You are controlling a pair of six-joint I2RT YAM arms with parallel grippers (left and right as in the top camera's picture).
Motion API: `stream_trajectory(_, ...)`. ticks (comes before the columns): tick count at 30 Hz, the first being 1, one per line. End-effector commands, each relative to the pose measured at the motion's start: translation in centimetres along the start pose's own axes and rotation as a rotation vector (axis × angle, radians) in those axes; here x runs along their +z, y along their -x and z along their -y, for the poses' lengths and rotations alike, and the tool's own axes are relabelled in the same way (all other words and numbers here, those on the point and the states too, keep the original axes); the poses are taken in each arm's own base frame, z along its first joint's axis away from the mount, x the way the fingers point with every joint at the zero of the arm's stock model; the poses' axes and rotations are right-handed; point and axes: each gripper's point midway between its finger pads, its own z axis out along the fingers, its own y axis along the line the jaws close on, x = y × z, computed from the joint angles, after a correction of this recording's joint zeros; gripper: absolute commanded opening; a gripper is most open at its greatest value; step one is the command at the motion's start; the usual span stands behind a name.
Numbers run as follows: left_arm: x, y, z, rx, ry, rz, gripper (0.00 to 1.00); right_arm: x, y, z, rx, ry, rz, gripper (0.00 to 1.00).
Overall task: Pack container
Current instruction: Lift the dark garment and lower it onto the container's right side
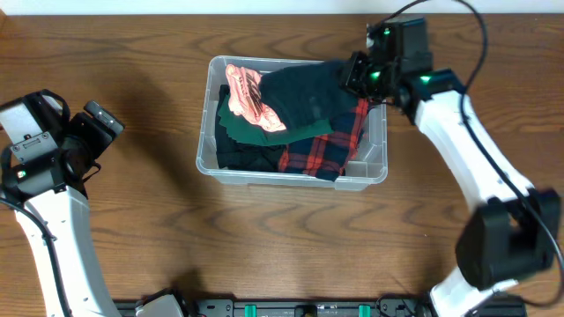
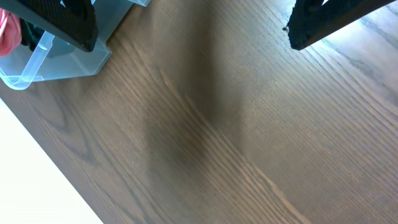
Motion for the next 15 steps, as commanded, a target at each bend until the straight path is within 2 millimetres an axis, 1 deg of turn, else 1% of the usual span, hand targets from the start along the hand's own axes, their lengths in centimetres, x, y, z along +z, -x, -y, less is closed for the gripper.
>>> stream_trajectory(1, 0.0, 0.2, -0.2, 0.010, 0.010, 0.005, 0.98, 2.9, -1.3, 3.4, -0.043, -0.126, -0.030, 0.01)
stream_trajectory(4, 0.0, 0.2, -0.2, 0.010, 0.010, 0.005, 0.98, 3.0, -0.5, 4.5, -0.081, -0.181, 0.005, 0.01)
stream_trajectory(6, 0.0, 0.2, -0.2, 0.010, 0.010, 0.005, 0.98, 2.6, 0.2, 4.2, -0.122, -0.181, 0.034, 0.01)
stream_trajectory(7, 0.0, 0.2, -0.2, 0.010, 0.010, 0.005, 0.98, 2.5, 0.3, 4.0, -0.134, -0.176, 0.041, 0.06)
stream_trajectory(9, 0.0, 0.2, -0.2, 0.010, 0.010, 0.005, 0.98, 1.8, 0.6, 3.2, -0.164, -0.157, 0.049, 0.32)
stream_trajectory(10, 0.0, 0.2, -0.2, 0.010, 0.010, 0.005, 0.98, 1.2, 0.7, 2.4, -0.191, -0.129, 0.051, 0.42)
stream_trajectory(11, 0.0, 0.2, -0.2, 0.010, 0.010, 0.005, 0.98, 0.5, 0.8, 1.5, -0.214, -0.102, 0.056, 0.48)
stream_trajectory(13, 0.0, 0.2, -0.2, 0.010, 0.010, 0.005, 0.98, -1.9, 1.3, -0.5, -0.259, -0.066, 0.100, 0.60)
stream_trajectory(15, 0.0, 0.2, -0.2, 0.010, 0.010, 0.005, 0.98, -4.7, 2.0, -2.8, -0.332, -0.032, 0.162, 0.66)
